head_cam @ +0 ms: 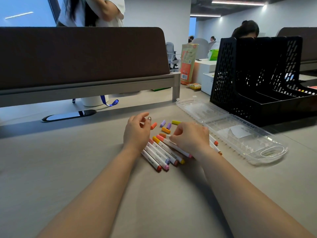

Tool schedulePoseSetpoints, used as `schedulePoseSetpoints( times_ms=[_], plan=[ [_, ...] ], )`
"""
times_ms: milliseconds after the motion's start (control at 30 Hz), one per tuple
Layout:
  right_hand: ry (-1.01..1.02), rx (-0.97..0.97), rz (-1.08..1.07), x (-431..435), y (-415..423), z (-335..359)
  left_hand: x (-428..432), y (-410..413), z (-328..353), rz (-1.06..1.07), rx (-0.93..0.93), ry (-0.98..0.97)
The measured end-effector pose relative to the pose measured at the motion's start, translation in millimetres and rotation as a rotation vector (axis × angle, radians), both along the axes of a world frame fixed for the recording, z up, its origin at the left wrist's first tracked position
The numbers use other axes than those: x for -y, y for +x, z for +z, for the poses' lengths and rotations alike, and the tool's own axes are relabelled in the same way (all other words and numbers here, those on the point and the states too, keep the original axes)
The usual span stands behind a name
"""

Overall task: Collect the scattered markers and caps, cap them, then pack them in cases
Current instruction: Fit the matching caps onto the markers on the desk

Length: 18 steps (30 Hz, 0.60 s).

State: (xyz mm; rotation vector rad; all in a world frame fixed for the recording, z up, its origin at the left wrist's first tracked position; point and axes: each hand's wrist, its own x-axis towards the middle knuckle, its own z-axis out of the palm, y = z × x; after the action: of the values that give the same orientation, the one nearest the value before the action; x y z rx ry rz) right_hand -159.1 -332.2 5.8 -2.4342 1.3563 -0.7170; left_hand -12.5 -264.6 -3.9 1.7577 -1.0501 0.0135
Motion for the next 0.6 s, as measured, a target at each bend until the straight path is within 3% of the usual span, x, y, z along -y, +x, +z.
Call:
schedulePoseSetpoints(
  times_ms=[167,400,600],
  plan=[
    [0.0,-0.066,0.024,1,1,-1,3,2,-6,0.004,-0.014,0.008],
    [0.333,0.17,-0.04,31,-33,12,3,12,-13,0.004,-0.085,0.013],
    [0.276,-0.075,-0.068,33,-33,8,4,13,-15,0.005,-0.102,0.027]
  ],
)
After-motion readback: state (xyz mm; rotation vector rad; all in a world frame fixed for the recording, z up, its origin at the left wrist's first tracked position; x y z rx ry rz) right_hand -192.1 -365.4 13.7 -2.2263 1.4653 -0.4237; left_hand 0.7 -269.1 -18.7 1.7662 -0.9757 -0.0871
